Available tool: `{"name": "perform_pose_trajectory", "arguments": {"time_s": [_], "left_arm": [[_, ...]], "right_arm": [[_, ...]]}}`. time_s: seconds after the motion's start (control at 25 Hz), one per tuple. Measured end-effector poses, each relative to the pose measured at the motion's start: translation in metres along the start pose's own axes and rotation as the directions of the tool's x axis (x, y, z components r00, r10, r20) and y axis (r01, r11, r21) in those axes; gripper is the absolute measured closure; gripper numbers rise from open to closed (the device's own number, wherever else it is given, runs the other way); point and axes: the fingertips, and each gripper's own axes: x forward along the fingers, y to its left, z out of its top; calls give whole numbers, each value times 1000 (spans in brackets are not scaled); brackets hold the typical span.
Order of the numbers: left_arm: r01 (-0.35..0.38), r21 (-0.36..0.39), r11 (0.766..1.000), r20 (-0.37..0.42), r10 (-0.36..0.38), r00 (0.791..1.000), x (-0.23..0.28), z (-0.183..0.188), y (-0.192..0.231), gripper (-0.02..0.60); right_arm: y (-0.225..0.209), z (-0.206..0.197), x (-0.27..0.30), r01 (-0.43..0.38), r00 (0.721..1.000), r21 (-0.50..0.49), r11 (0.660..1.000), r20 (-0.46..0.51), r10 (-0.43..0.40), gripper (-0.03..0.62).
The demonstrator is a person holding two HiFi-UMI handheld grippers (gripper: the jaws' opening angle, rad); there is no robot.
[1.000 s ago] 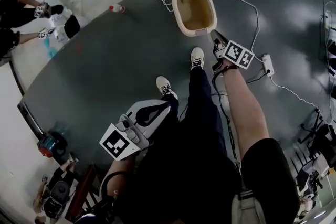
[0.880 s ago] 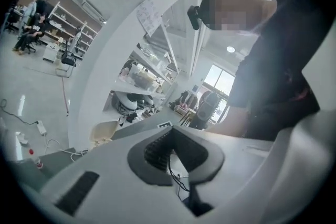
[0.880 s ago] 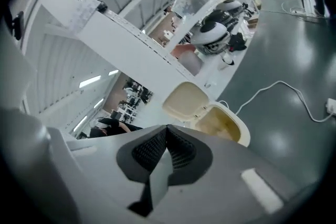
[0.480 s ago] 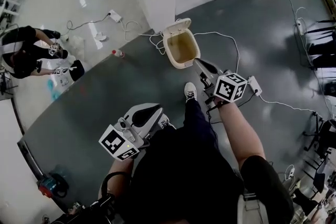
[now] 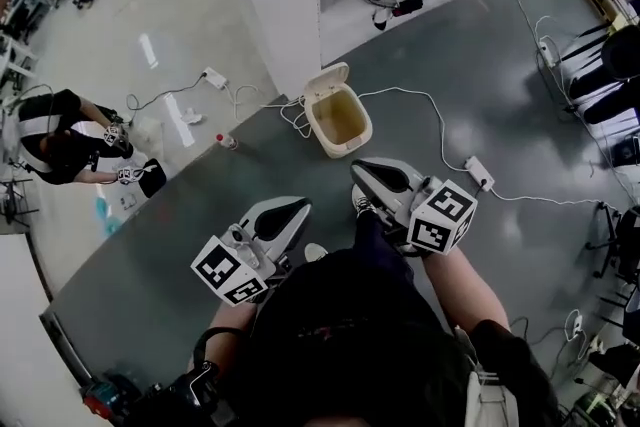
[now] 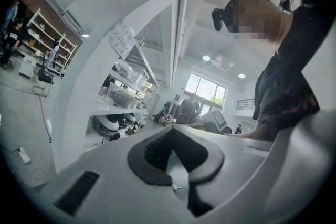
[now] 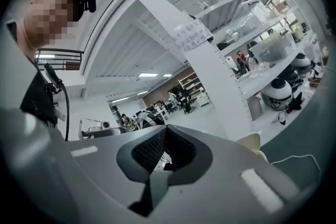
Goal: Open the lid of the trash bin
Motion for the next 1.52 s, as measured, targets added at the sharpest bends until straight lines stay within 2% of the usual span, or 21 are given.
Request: {"name": "perform_pose_trajectory", "arguments": {"time_s": [0.28,0.6,1.0,1.36,1.52], "left_arm": [[16,-25,1000,-6,-16,1000,-8,4,-13,580],[29,-31,999,3,-28,1000,-29,2,-29,580],[18,-33,999,7,-18,1000,-51,-7,-50,580],[-3,1,1000,19,3,1000,-56,-9,-71,580],[-8,-18,1000,27,8,1000,-56,-10,-75,580]], "right_arm": [[63,9,-23,-6,999,-85,996,42,10,586],[110,-9,-36,4,998,-125,992,61,4,586],[134,-30,-41,-22,997,-88,996,70,28,586],[142,-38,-54,-54,996,-76,996,60,59,586],[141,-38,-58,-61,997,-63,996,52,64,586]]}}
